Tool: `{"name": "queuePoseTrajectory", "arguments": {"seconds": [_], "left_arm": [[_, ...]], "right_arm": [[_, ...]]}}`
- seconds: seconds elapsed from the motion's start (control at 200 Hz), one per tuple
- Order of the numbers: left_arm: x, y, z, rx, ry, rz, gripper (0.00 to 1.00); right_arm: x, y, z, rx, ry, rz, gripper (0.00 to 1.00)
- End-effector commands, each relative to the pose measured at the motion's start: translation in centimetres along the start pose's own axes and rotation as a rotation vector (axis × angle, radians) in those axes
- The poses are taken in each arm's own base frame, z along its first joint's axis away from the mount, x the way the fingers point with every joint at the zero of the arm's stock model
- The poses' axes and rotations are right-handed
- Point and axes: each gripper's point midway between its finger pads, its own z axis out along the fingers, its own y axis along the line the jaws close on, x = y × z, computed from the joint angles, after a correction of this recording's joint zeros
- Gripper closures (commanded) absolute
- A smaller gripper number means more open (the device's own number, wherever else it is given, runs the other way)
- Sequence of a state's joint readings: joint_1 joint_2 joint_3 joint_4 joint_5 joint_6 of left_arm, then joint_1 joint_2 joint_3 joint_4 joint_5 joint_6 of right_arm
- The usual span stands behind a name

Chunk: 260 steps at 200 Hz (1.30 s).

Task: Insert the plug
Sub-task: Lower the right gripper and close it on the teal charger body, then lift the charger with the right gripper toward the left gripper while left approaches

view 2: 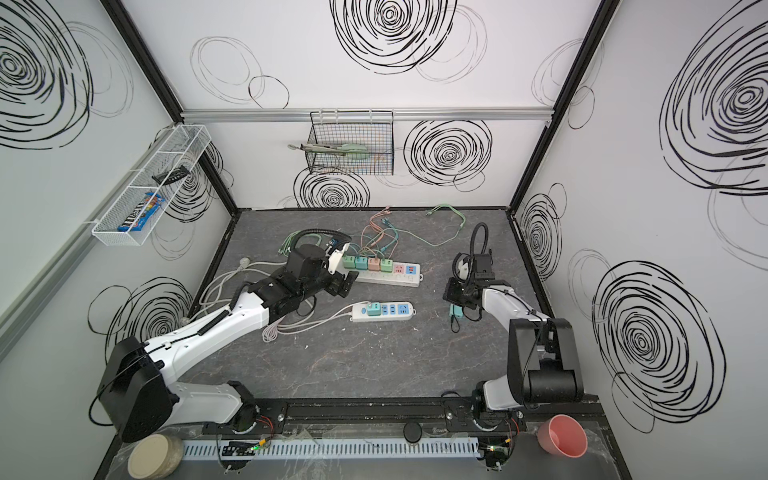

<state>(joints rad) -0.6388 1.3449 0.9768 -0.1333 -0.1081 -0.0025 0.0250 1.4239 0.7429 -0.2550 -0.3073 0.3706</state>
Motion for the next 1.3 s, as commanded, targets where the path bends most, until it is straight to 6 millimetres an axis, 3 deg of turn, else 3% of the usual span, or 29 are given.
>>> {"name": "queuePoseTrajectory", "arguments": {"seconds": [0.0, 0.105, 0.17, 0.34, 0.475, 0.695, 0.806, 0.926, 1.041, 1.161, 1.296], "left_arm": [[-1.7, -0.6, -0.2, 0.012, -0.036, 0.019, 0.04], [-1.9, -0.7, -0.1, 0.005, -0.045, 0.002, 0.04], [-2.0, -0.5, 0.0, -0.009, -0.047, -0.01, 0.04], [-1.9, 0.0, 0.0, -0.04, -0.043, -0.021, 0.04], [-1.4, 0.2, 0.2, -0.054, -0.029, -0.016, 0.04], [-1.0, 0.7, 0.4, -0.083, -0.013, -0.003, 0.04], [-1.0, 0.7, 0.3, -0.084, -0.013, -0.002, 0.04], [-0.9, 0.6, 0.3, -0.078, -0.015, 0.002, 0.04], [-0.9, -0.3, 0.5, -0.028, -0.035, 0.014, 0.04], [-1.6, -3.9, 0.1, 0.13, -0.107, 0.086, 0.04], [-2.9, -7.6, -0.8, 0.222, -0.232, 0.168, 0.04]], "right_arm": [[-1.5, 0.6, -2.0, 0.004, -0.092, -0.053, 0.97], [-0.8, -2.2, -2.8, 0.169, -0.085, -0.015, 0.6], [0.2, -2.8, -2.6, 0.195, -0.057, -0.01, 0.54], [2.9, -3.3, -1.4, 0.258, 0.036, -0.015, 0.57], [3.6, -3.8, -1.0, 0.323, 0.06, -0.042, 0.6], [4.6, -4.6, -0.3, 0.392, 0.097, -0.08, 0.76], [4.4, -4.7, -0.3, 0.417, 0.088, -0.09, 0.89], [2.4, -2.6, -1.5, 0.383, 0.002, -0.161, 0.97], [-0.2, 1.7, -3.9, 0.217, -0.114, -0.24, 1.0], [-1.8, 6.7, -7.2, 0.005, -0.245, -0.361, 1.0], [-1.9, 10.8, -10.3, -0.195, -0.307, -0.412, 1.0]]}}
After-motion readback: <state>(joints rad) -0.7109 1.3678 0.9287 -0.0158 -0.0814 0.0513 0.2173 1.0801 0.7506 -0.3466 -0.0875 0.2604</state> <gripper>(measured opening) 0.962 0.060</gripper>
